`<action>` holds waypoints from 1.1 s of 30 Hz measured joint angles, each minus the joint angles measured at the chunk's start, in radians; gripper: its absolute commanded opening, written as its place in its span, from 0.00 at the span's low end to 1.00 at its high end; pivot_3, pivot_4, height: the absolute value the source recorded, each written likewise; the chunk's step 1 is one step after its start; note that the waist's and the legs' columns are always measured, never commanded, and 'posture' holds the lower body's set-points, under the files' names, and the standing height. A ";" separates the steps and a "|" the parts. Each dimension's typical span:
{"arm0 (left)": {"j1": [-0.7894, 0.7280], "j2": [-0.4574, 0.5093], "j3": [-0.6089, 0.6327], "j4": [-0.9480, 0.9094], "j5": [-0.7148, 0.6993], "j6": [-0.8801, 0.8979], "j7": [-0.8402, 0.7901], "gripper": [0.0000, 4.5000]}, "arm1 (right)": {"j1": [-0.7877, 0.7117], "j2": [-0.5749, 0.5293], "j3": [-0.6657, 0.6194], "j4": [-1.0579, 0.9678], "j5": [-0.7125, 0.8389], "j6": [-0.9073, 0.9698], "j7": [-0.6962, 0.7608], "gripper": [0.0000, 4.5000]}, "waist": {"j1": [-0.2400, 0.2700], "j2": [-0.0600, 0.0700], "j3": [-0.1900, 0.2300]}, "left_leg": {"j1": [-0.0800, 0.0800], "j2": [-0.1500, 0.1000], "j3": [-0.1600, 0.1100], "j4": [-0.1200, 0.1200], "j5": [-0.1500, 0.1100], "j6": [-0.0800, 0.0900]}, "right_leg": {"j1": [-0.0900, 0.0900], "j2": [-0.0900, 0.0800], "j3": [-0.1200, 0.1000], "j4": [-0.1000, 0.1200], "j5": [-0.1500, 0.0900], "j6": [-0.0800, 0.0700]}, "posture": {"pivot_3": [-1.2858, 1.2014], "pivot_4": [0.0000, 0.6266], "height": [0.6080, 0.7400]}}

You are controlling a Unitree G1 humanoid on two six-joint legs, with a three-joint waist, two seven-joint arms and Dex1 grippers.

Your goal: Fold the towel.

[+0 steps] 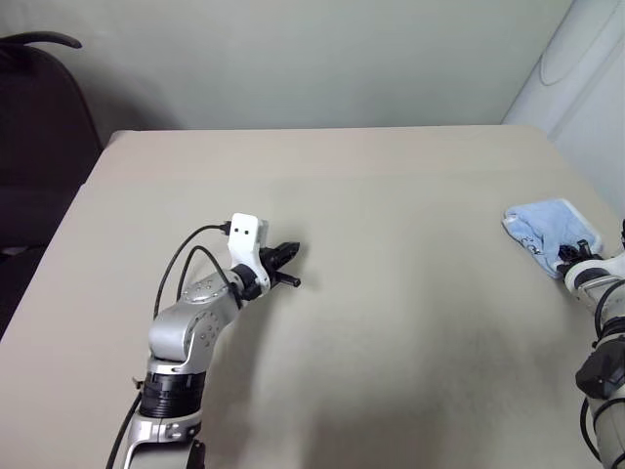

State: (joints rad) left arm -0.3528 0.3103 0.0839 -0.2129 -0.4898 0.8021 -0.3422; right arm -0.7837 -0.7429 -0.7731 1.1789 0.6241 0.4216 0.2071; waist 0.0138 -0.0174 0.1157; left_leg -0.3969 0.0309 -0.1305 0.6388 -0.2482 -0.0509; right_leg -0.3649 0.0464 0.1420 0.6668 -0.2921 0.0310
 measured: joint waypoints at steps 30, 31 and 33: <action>0.109 0.055 0.106 0.152 0.131 -0.374 -0.023 0.00 | 0.406 0.268 0.620 -1.052 -0.165 -0.093 0.326 0.99 | -0.006 0.001 0.000 | -0.001 0.000 -0.003 0.006 -0.002 0.004 | 0.001 0.001 -0.002 -0.001 0.000 0.000 | 0.52 0.24 1.00; 0.108 0.047 0.108 0.161 0.131 -0.382 -0.021 0.00 | 0.387 0.291 0.639 -1.023 -0.180 -0.104 0.329 0.99 | -0.006 0.001 0.000 | -0.001 0.000 -0.003 0.006 -0.001 0.002 | 0.001 0.000 -0.002 -0.001 0.000 0.000 | 0.52 0.24 1.00; 0.101 0.032 0.103 0.174 0.138 -0.391 -0.015 0.00 | 0.355 0.322 0.663 -0.978 -0.200 -0.129 0.341 0.99 | -0.006 0.001 0.000 | -0.002 0.000 -0.003 0.006 0.000 0.000 | 0.001 0.000 -0.002 -0.001 0.000 0.000 | 0.52 0.24 1.00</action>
State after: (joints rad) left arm -0.2522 0.3427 0.1868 -0.0385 -0.3520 0.4114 -0.3576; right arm -0.4288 -0.4207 -0.1101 0.2008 0.4244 0.2923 0.5479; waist 0.0076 -0.0166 0.1155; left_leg -0.3985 0.0305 -0.1331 0.6451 -0.2487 -0.0504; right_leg -0.3640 0.0468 0.1398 0.6656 -0.2921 0.0312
